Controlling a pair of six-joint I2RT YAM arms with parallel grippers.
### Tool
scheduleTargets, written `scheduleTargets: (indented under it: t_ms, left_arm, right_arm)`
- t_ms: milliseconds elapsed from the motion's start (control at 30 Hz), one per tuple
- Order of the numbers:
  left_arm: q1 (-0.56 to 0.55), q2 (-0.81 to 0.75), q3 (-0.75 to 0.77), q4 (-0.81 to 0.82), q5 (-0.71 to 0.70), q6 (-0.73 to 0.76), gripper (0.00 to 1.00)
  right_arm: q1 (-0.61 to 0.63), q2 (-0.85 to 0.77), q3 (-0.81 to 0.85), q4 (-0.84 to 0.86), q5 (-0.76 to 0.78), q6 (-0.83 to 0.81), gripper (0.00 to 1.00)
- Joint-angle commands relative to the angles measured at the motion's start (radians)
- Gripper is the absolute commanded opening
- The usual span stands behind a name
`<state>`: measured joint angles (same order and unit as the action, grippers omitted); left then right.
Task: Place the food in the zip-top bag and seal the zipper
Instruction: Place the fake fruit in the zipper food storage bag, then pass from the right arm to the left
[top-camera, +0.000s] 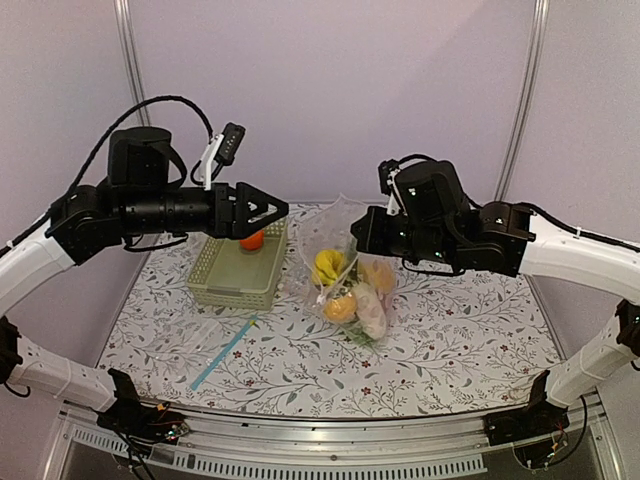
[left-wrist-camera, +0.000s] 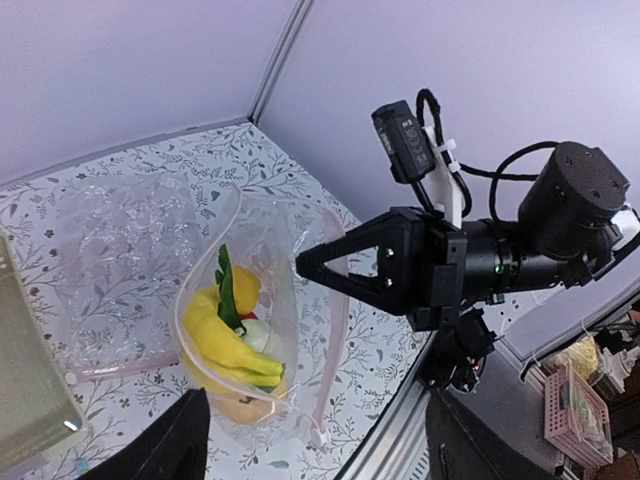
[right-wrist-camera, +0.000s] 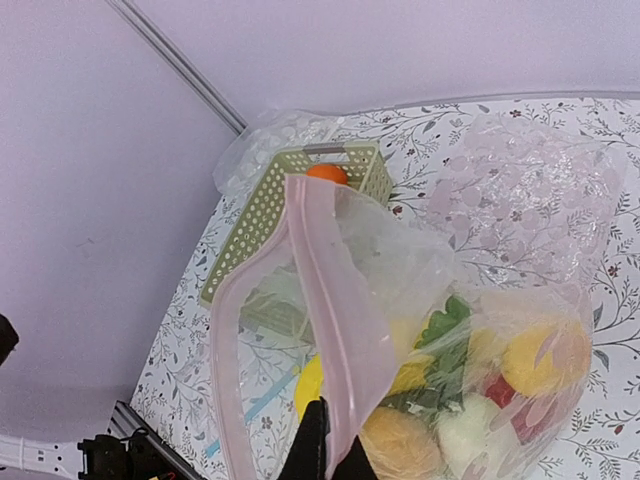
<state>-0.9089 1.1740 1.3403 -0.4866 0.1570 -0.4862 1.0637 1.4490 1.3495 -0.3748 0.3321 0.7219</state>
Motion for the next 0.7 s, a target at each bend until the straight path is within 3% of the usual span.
scheduleTargets:
  t_ms: [0, 167, 467, 533, 667]
  left_arm:
    - [-0.031, -0.031, -0.155, 0.074, -0.087, 0.015, 0.74]
    - [-0.111, 0.008, -0.255, 0.173, -0.1, -0.006, 0.73]
    - [-0.242, 0.174, -0.156, 0.149, -0.274, 0.072, 0.74]
    - [-0.242, 0.193, -0.145, 0.135, -0.312, 0.073, 0.71]
    - [-0.242, 0.221, -0.137, 0.132, -0.35, 0.055, 0.55]
  right_arm:
    - [-0.014, -0.027, 0.025, -0.008, 0.14, 0.07, 0.0]
    - [-0.015, -0.053, 0.028, -0.002, 0.228, 0.115, 0.0]
    - [-0.015, -0.083, 0.023, 0.004, 0.271, 0.152, 0.0]
    - [-0.015, -0.085, 0.021, 0.005, 0.268, 0.154, 0.0]
    - [-0.015, -0.094, 0.017, 0.006, 0.265, 0.154, 0.0]
